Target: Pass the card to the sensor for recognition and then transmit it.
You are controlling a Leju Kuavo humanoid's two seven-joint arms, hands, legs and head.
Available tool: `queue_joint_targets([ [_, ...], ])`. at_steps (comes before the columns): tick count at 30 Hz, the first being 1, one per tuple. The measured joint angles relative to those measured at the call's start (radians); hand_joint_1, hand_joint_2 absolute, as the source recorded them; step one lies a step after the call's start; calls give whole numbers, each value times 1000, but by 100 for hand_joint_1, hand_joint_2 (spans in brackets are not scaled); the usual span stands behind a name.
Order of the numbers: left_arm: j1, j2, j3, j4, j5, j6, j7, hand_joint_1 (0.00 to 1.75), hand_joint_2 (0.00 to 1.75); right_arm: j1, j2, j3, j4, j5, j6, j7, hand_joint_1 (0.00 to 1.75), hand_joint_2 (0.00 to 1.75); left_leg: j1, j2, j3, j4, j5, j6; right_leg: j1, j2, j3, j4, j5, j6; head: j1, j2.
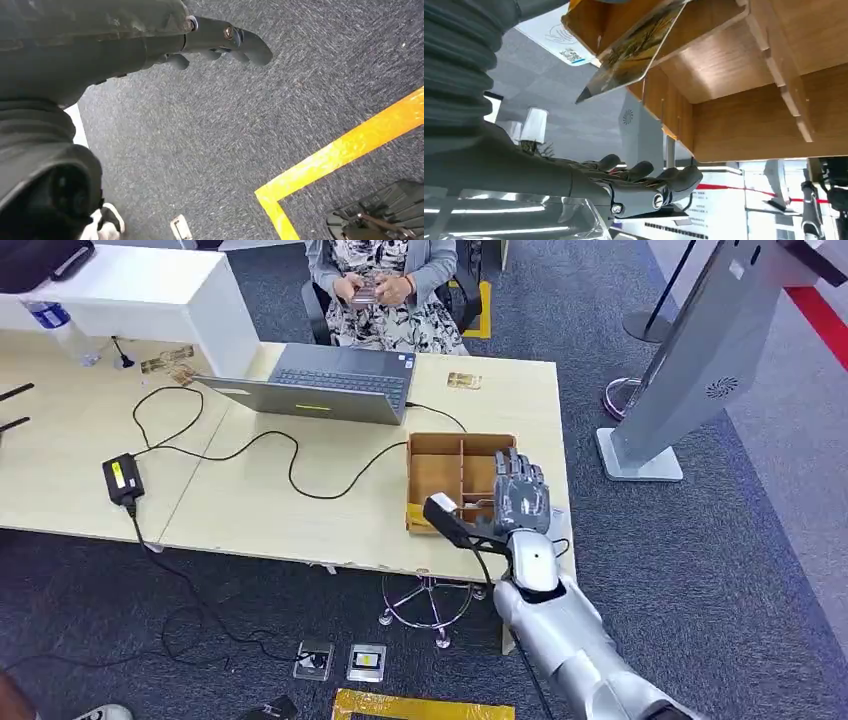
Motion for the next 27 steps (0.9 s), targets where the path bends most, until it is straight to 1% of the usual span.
queue_joint_targets([
  [8, -1, 0, 0, 0, 1, 1, 14, 0, 0, -41, -13, -15, 17, 12, -8, 1, 175, 175, 0, 0, 0, 0, 0, 0, 0, 0, 0, 0, 0, 0, 0, 0],
  [9, -1, 0, 0, 0, 3, 1, 14, 0, 0, -44, -14, -15, 20, 15, -8, 2, 17, 175, 0, 0, 0, 0, 0, 0, 0, 0, 0, 0, 0, 0, 0, 0],
  [10, -1, 0, 0, 0, 5, 1, 14, 0, 0, -45, -15, -15, 22, 19, -9, 3, 0, 175, 0, 0, 0, 0, 0, 0, 0, 0, 0, 0, 0, 0, 0, 0],
  [18, -1, 0, 1, 0, 16, 3, 17, 0, 0, -49, -17, -15, 43, 29, -2, 3, 0, 175, 0, 0, 0, 0, 0, 0, 0, 0, 0, 0, 0, 0, 0, 0],
  [27, -1, 0, 3, 0, 29, 3, 27, 0, 0, -57, -15, -15, 64, 29, 1, -32, 0, 175, 0, 0, 0, 0, 0, 0, 0, 0, 0, 0, 0, 0, 0, 0],
])
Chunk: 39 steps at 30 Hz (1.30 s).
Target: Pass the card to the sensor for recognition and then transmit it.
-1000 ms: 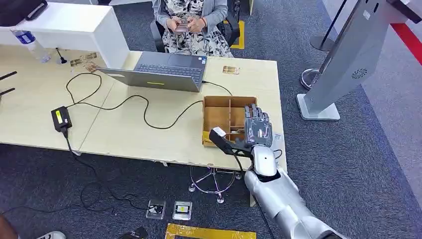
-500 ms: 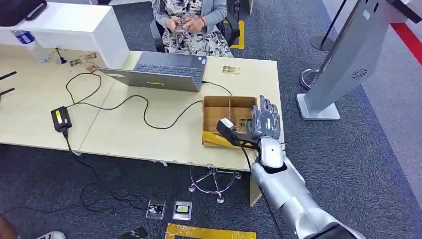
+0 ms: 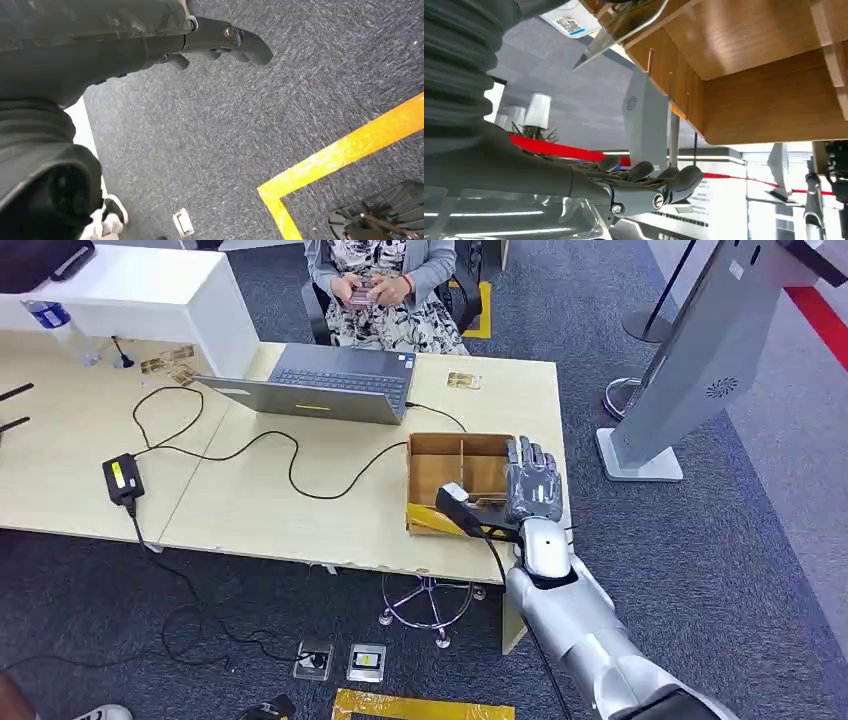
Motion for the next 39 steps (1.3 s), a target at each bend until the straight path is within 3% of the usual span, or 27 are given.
queue_joint_targets([
  [16, 3, 2, 3, 0, 19, 21, 0, 0, 0, -24, 29, 0, 31, -3, 1, -29, 5, 175, 0, 0, 0, 0, 0, 0, 0, 0, 0, 0, 0, 0, 0, 0],
  [22, 3, 2, 3, 0, 19, 23, 0, 0, 0, -25, 31, 0, 39, -3, 13, -34, 0, 175, 0, 0, 0, 0, 0, 0, 0, 0, 0, 0, 0, 0, 0, 0],
  [25, 3, 2, 3, 0, 19, 23, 0, 0, 0, -26, 31, 0, 39, 1, 37, -27, 0, 175, 0, 0, 0, 0, 0, 0, 0, 0, 0, 0, 0, 0, 0, 0],
  [31, 3, 2, 3, 0, 21, 26, 0, 0, 0, -50, 31, 0, 40, 17, 153, 4, 0, 175, 0, 0, 1, 0, 0, 0, 0, 0, 1, 0, 0, 0, 0, 0],
  [39, 3, 8, 3, 0, 20, 26, 0, 0, 0, -51, 22, 0, 41, 15, 164, 5, 0, 175, 0, 0, 2, 0, 0, 1, 0, 0, 2, 0, 1, 0, 0, 0],
])
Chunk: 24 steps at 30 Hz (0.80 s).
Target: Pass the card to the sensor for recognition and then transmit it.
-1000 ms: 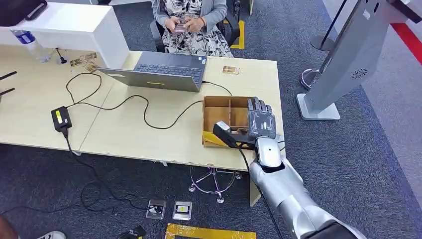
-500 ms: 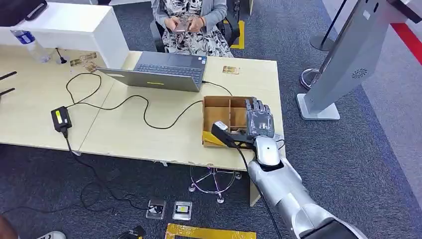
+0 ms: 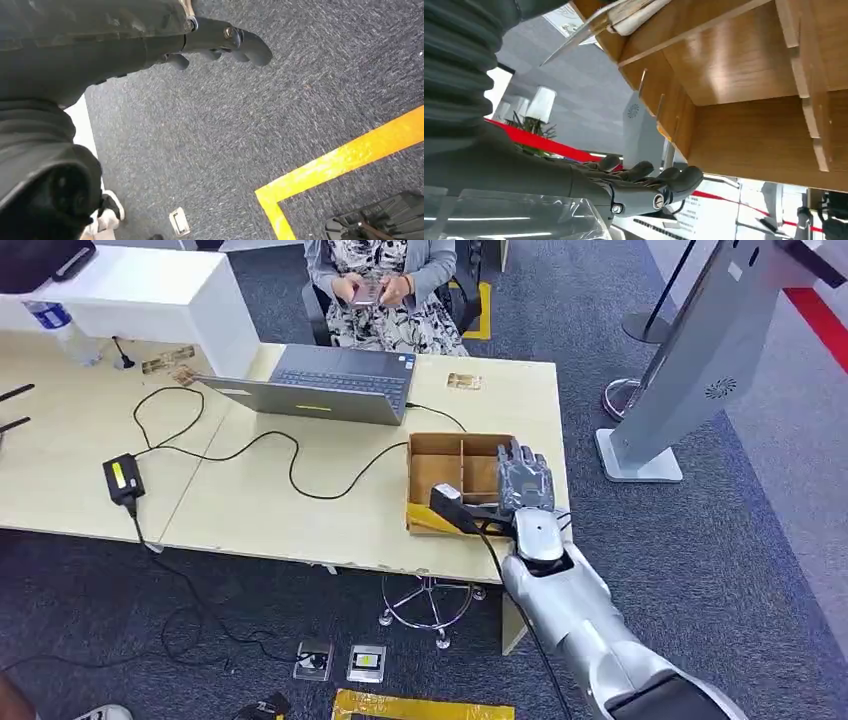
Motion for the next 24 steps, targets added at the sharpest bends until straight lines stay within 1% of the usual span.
queue_joint_targets([
  [4, -1, 1, 0, 0, -5, -1, 0, 0, 0, 0, -5, 0, 0, -3, -5, 0, 0, 175, 0, 0, 0, 0, 0, 0, 0, 0, 0, 0, 0, 0, 0, 0],
  [5, -1, 1, 0, 0, -7, -1, 0, 0, 0, 0, -6, 0, 0, -5, -6, 0, 0, 0, 0, 0, 0, 0, 0, 0, 0, 0, 0, 0, 0, 0, 0, 0],
  [6, -2, 1, 0, 0, -7, -1, 0, 0, 0, 0, -7, 0, 0, -8, -6, -1, 0, 175, 0, 0, 0, 0, 0, 0, 0, 0, 0, 0, 0, 0, 0, 0],
  [11, -2, 2, 0, 0, -7, 0, 0, 0, 0, -1, -14, 0, -1, -21, -6, -21, 0, 175, 0, 0, 0, 0, 0, 0, 0, 0, 0, 0, 0, 0, 0, 0],
  [20, -2, 5, 0, 0, 0, -2, 0, 0, 0, -8, -23, 0, -19, -31, -7, -34, 0, 175, 0, 0, 0, 0, 0, 0, 0, 0, 0, 0, 0, 0, 0, 0],
  [24, 2, 10, 0, 0, 9, 0, -10, 0, 0, -40, -36, 0, -70, -36, 37, -30, 0, 175, 0, 0, 0, 0, 0, 0, 0, 0, 0, 0, 0, 0, 0, 0],
])
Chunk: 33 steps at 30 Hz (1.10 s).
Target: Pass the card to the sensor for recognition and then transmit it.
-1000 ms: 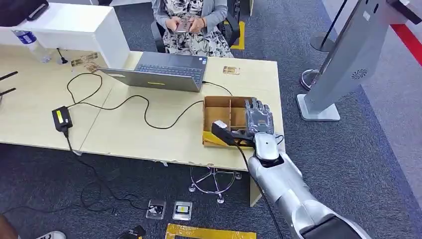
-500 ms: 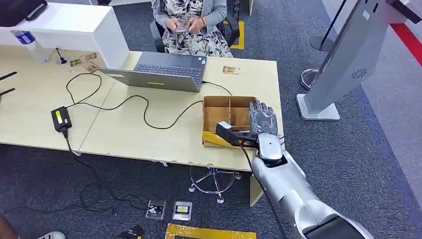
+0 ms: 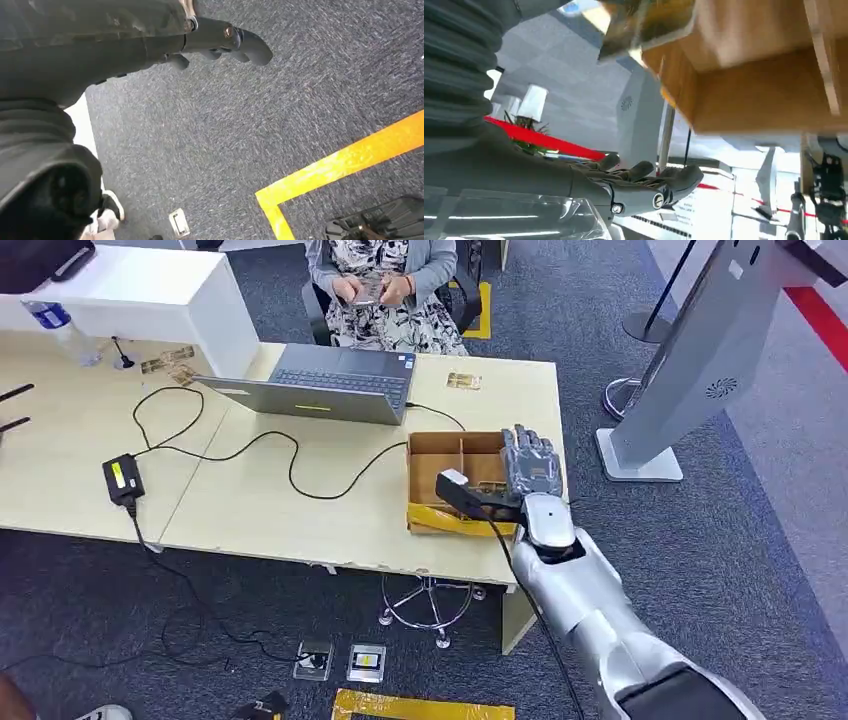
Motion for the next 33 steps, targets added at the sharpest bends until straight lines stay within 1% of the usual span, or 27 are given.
queue_joint_targets([
  [2, 5, 1, 0, 0, 2, 2, -5, 0, 0, -19, -21, 0, -63, 0, 53, 21, 0, 175, 0, 0, 0, 0, 0, 0, 0, 0, 0, 0, 0, 0, 0, 0],
  [5, 12, 1, 0, 0, 2, 1, -11, 0, 0, -33, -64, -5, -187, 2, 155, 57, 0, 175, 0, 0, 0, 0, 0, 0, 0, 0, 0, 0, 0, 0, 0, 0],
  [7, 13, 3, 0, 0, 2, 0, -12, 0, 0, -35, -90, -10, -264, 1, 198, 72, 0, 175, 0, 0, 0, 0, 0, 0, 0, 0, 0, 0, 0, 0, 0, 0],
  [10, 13, 7, 0, 0, 2, -3, -14, 0, 0, -35, -124, -20, -370, 3, 214, 84, 0, 175, 0, 0, 0, 0, 0, 0, 0, 0, 0, 0, 0, 0, 0, 0],
  [14, 16, 9, 0, 0, 6, -4, -14, 0, 0, -32, -161, -29, -475, 4, 231, 93, 0, 175, 0, 0, 0, 0, 0, 0, 0, 0, 0, 0, 0, 0, 0, 0],
  [20, 26, 10, 2, 0, 15, 0, -24, 0, 0, -29, -194, -33, -601, 0, 238, 96, 0, 175, 0, 0, 0, 0, 0, 0, 0, 0, 0, 0, 0, 0, 0, 0],
  [21, 28, 11, 4, 0, 16, 1, -25, 0, 0, -29, -198, -33, -619, 0, 238, 96, 0, 0, 0, 0, 0, 0, 0, 0, 0, 0, 0, 0, 0, 0, 0, 0],
  [25, 31, 15, 7, 0, 21, 4, -37, 0, 0, -29, -218, -46, -668, 0, 230, 96, 0, 0, 0, 0, 0, 0, 0, 0, 0, 0, 0, 0, 0, 0, 0, 0],
  [28, 37, 17, 9, 0, 24, 6, -45, 0, 0, -23, -248, -60, -723, 0, 239, 93, 0, 0, -1, 0, 0, 0, 0, 0, -1, 0, 0, 0, 0, 0, 0, 0],
  [29, 40, 18, 11, 0, 26, 6, -46, 0, 0, -16, -260, -65, -749, -1, 247, 93, 0, 175, -1, 0, 0, 0, 0, 1, -1, 0, 0, 0, 0, 0, 0, 0],
  [33, 44, 22, 17, 0, 26, 5, -53, 0, 0, 25, -298, -85, -836, -3, 280, 94, 0, 175, -1, 0, 0, 0, 0, 0, -1, 0, 0, -1, 0, 0, 0, 0],
])
